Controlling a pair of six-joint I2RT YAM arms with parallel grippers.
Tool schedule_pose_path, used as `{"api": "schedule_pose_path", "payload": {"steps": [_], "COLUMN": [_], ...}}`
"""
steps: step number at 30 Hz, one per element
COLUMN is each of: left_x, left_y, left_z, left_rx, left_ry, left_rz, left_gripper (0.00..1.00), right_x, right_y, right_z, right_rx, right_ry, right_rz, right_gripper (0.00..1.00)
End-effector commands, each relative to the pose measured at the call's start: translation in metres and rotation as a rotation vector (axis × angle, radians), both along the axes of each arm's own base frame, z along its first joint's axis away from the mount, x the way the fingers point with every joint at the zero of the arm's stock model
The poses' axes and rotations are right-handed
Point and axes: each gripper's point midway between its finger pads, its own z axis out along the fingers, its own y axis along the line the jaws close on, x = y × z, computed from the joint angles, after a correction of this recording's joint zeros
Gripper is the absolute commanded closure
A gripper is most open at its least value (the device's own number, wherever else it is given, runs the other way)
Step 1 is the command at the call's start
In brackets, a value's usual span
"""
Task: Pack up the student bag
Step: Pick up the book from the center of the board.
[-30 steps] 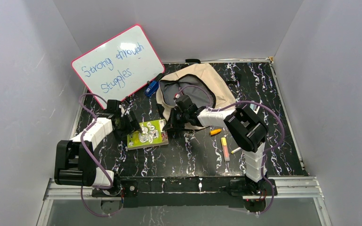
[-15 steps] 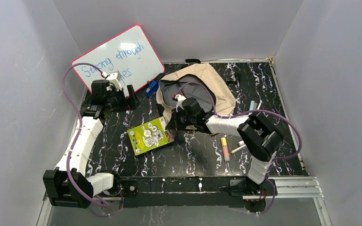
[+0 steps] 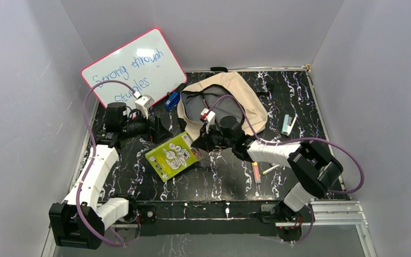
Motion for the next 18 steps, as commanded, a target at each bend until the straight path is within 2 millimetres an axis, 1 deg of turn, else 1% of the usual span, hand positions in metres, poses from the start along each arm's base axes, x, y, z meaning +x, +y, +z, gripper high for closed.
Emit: {"api": "schedule_pose_path", "payload": {"steps": [1,6,10,12,14,16,18], "left_x": [-0.007,-0.017,-0.026,-0.029,-0.029,-0.031,-0.034], "left_y": [-0.017,-0.030,-0.035,-0.036,-0.037,-0.039,-0.042], "left_z": [0.009,-0.010,-0.025,-0.032,-0.037,-0.041,-0.044], "left_rx": [-0.034,-0.036,0.004,0.024,0.044,0.050,0.044], "left_ry": [-0.088,-0.017,0.026,0.053,0.071,0.092,0.112], "left_rz": [-0.135,-0.191,-0.224,-0.231,-0.237,-0.246,-0.267], "left_gripper": [0.16,0.18,0.20,0.24,0.29,0.33,0.36], "right_x": [0.000,-0.003,-0.003,-0.004,-0.004,-0.005,-0.006], "right_y": [0.007,0.004,0.001,0.001,0.001,0.000,0.000], "right_z": [0.057,0.067,0.072,0.074,0.077,0.080,0.082], "right_rx": [0.132,0.147,0.155,0.159,0.164,0.170,0.173], "right_ry": [-0.187,-0.210,-0.224,-0.230,-0.234,-0.239,-0.244], "right_rz": [0.068,0.068,0.065,0.067,0.069,0.072,0.074], "right_gripper": [1.00,1.00,1.00,1.00,1.00,1.00,1.00]}}
